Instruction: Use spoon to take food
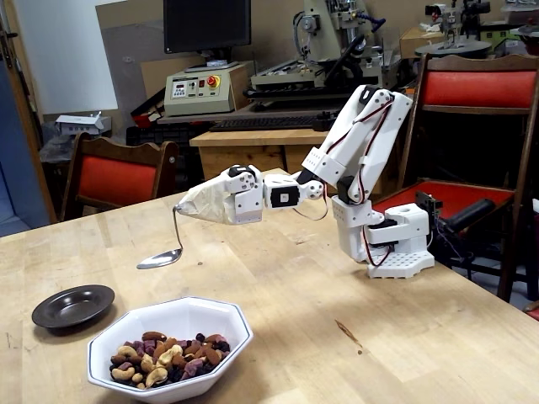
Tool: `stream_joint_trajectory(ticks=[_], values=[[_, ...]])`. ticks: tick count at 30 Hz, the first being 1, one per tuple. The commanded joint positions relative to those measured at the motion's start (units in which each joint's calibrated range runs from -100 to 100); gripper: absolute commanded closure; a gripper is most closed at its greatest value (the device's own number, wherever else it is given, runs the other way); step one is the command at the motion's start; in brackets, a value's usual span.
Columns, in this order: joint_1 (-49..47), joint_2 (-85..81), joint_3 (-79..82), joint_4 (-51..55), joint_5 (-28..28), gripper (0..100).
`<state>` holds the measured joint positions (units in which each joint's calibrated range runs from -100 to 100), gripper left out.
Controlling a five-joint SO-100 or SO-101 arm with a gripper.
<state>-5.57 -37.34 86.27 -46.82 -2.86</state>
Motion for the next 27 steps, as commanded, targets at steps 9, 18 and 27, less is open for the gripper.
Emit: stream_joint_trajectory(ticks=[9,18,27], values=[[-0.7,-2.3,-0.5,-1.8,0.0,96],[-0.4,-2.3,-0.5,-1.8,0.1,96],[-0.4,-2.3,-0.5,-1.8,0.0,96]])
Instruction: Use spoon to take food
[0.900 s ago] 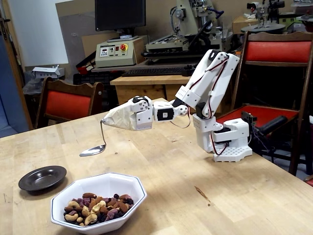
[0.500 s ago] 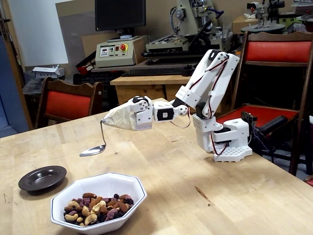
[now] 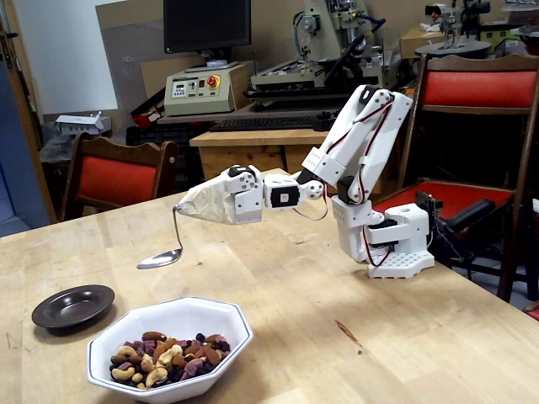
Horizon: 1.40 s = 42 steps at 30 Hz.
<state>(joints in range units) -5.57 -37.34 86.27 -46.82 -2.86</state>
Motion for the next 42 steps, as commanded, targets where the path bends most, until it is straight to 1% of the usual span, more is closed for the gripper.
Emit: stream_joint_trajectory(ticks=[1,42], values=[[-0.6,-2.3,-0.5,-1.8,0.0,96],[-1.0,-2.3,-0.5,-1.8,0.1,96]])
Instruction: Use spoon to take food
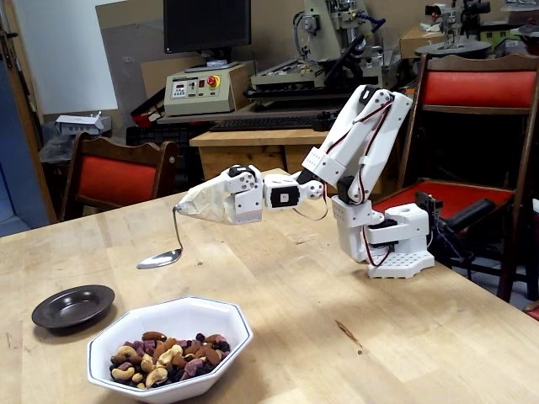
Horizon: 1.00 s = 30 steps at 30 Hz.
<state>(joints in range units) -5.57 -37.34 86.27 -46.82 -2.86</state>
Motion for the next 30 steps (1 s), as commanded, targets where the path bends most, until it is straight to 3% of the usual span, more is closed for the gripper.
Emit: stream_joint_trajectory(ticks=[1,11,30], values=[[-1.0,-2.3,-0.5,-1.8,0.1,96],[-1.1,-2.2,-0.5,-1.8,0.1,96],[-15.0,-1.6,-0.5,-1.8,0.2,96]])
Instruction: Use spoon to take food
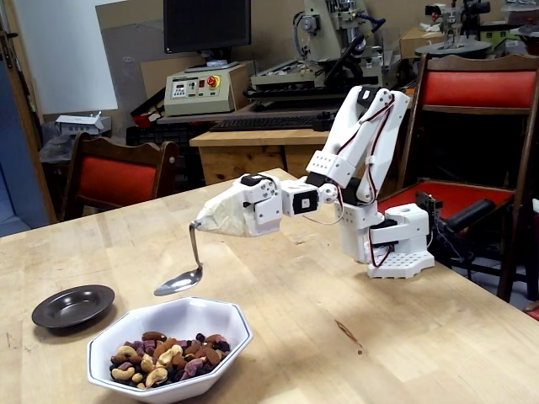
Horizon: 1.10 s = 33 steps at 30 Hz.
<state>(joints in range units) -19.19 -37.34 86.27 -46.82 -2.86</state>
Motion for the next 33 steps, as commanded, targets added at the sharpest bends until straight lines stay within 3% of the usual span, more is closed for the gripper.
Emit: stream_joint_trajectory(ticks=[1,14,33], values=[[-1.8,-1.6,-0.5,-1.8,0.2,96],[-6.7,-1.6,-0.5,-1.8,7.1,96],[1.1,4.3,-1.2,0.8,7.7,96]])
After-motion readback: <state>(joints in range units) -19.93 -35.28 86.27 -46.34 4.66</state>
